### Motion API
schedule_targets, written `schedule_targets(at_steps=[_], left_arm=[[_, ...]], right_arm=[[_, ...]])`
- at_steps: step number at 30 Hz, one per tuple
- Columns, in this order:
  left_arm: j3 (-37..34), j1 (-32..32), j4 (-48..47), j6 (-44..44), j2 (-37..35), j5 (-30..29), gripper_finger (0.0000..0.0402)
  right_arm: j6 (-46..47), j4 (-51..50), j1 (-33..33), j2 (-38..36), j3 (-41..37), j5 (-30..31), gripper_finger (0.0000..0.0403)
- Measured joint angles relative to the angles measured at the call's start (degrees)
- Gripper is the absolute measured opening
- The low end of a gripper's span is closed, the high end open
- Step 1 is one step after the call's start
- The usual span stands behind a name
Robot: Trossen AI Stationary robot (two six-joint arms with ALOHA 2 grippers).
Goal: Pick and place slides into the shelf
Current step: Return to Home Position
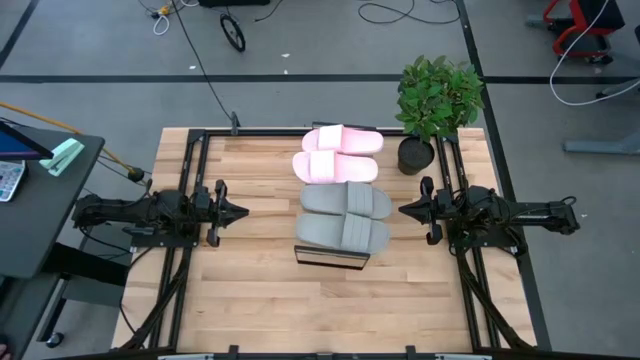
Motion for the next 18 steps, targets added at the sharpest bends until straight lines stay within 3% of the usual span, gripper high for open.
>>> schedule_targets(at_steps=[18], left_arm=[[0.0, 0.0, 0.0, 0.0, 0.0, 0.0, 0.0028]], right_arm=[[0.0, 0.0, 0.0, 0.0, 0.0, 0.0, 0.0014]])
